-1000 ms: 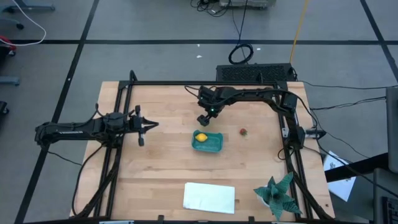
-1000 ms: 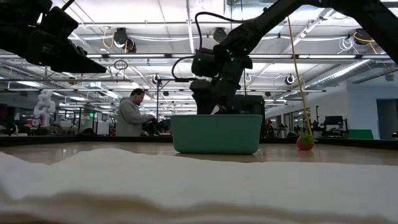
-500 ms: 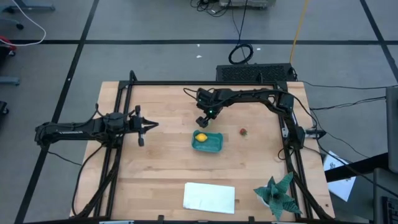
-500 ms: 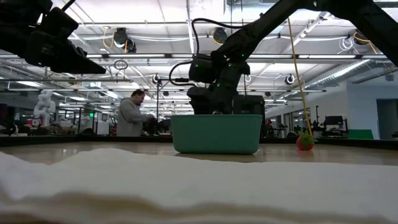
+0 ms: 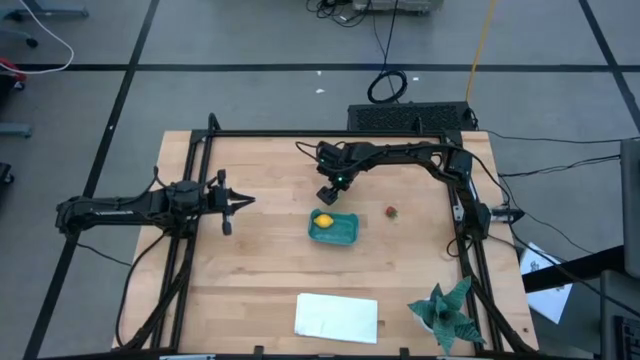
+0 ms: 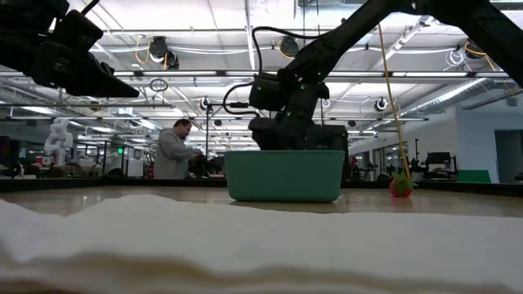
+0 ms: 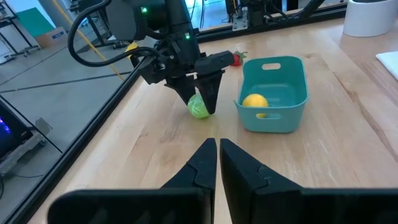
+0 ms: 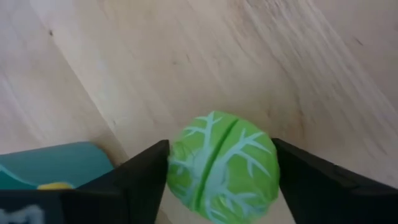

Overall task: Pick and placing Produce into tupperware
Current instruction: Put the green cabbage into the blue bin

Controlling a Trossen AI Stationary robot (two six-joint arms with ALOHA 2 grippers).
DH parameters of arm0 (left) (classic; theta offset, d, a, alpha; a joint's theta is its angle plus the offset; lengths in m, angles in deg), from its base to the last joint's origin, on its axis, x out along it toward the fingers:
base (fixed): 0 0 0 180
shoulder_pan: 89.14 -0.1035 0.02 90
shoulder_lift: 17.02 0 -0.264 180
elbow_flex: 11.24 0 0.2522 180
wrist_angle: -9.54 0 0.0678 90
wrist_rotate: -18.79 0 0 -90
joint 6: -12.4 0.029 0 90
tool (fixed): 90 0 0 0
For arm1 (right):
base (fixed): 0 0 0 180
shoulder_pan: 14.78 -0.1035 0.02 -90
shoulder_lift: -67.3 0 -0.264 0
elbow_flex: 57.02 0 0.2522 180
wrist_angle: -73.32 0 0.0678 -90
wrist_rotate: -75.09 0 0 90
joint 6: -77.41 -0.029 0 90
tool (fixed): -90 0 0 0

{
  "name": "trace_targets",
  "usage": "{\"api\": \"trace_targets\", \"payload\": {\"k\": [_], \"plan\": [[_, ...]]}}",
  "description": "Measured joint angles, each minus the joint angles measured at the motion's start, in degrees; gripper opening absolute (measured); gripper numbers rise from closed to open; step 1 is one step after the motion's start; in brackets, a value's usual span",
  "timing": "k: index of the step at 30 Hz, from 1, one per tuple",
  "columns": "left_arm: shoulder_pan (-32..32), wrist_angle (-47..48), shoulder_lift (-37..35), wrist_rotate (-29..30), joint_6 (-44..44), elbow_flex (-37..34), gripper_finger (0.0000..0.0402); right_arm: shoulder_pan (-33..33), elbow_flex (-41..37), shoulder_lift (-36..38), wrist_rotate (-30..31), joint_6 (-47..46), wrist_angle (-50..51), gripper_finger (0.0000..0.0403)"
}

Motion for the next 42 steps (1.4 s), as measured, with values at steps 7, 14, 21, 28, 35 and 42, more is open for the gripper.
{"api": "trace_targets", "payload": {"k": [7,14,21,28,35,42], "plan": [[0.0,0.0,0.0,0.0,-0.1,0.0,0.0026,0.0,0.5,-0.1,-0.5,0.8,0.5,0.022],[0.0,0.0,0.0,0.0,-0.1,0.0,0.0026,-0.2,4.5,-0.5,-0.9,2.0,2.7,0.0239],[0.0,0.2,0.0,0.0,-0.2,0.0,0.0026,-0.2,8.2,-0.3,-0.8,3.7,5.9,0.0225],[0.0,0.6,0.0,0.0,-0.7,0.0,0.0026,-0.2,11.3,-0.3,-0.6,5.4,9.4,0.0232],[0.0,0.6,0.0,0.0,-0.6,0.0,0.0026,-0.1,15.3,-0.2,-3.3,7.6,12.9,0.0227],[0.0,0.5,0.0,0.0,-0.6,0.0,0.0026,-0.6,19.5,-0.2,-3.6,10.7,15.1,0.0229]]}}
